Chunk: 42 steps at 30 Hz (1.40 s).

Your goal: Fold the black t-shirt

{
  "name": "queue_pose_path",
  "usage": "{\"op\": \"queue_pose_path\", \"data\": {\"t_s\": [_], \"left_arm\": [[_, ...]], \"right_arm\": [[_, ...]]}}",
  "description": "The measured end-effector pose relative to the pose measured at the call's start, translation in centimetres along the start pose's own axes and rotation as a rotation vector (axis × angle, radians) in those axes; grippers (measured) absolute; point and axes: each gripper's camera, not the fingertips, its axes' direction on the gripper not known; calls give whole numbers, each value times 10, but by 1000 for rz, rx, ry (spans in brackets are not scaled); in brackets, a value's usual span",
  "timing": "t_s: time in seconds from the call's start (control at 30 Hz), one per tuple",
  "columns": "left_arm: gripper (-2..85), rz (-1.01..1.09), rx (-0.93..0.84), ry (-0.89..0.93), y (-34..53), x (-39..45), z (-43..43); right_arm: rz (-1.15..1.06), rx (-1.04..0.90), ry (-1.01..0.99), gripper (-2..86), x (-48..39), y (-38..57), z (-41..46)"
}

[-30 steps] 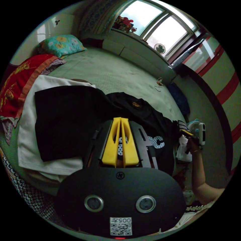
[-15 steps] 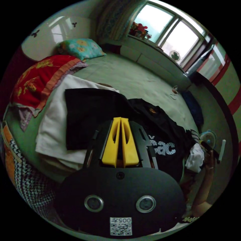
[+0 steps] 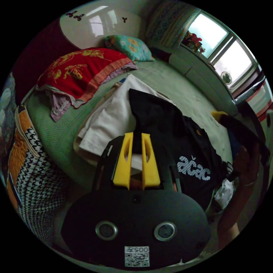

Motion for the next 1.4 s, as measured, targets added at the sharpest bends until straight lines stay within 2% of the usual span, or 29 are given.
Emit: {"op": "queue_pose_path", "data": {"t_s": [0.07,0.17,0.3,0.5,0.77,1.03,1.2,1.4], "left_arm": [[62,7,14,24,-1,-14,-7],[65,32,9,38,0,-29,-14],[68,32,-3,71,1,-47,-14],[72,66,-38,110,-1,-65,-13],[72,91,-83,103,-5,-82,-11],[98,143,-69,79,-7,-87,-19],[108,148,-99,53,-10,-89,-15],[112,161,-67,33,-13,-85,-19]], "right_arm": [[-54,-55,-51,105,-30,-38,29],[-125,-141,-24,109,-74,-91,79],[-105,-288,-43,110,-102,-142,142],[-111,-343,45,107,-131,-180,192],[-99,-382,148,90,-152,-214,231],[-62,-404,137,51,-145,-234,252],[5,-324,111,-9,-127,-236,237],[12,-252,139,-17,-102,-227,219]]}}
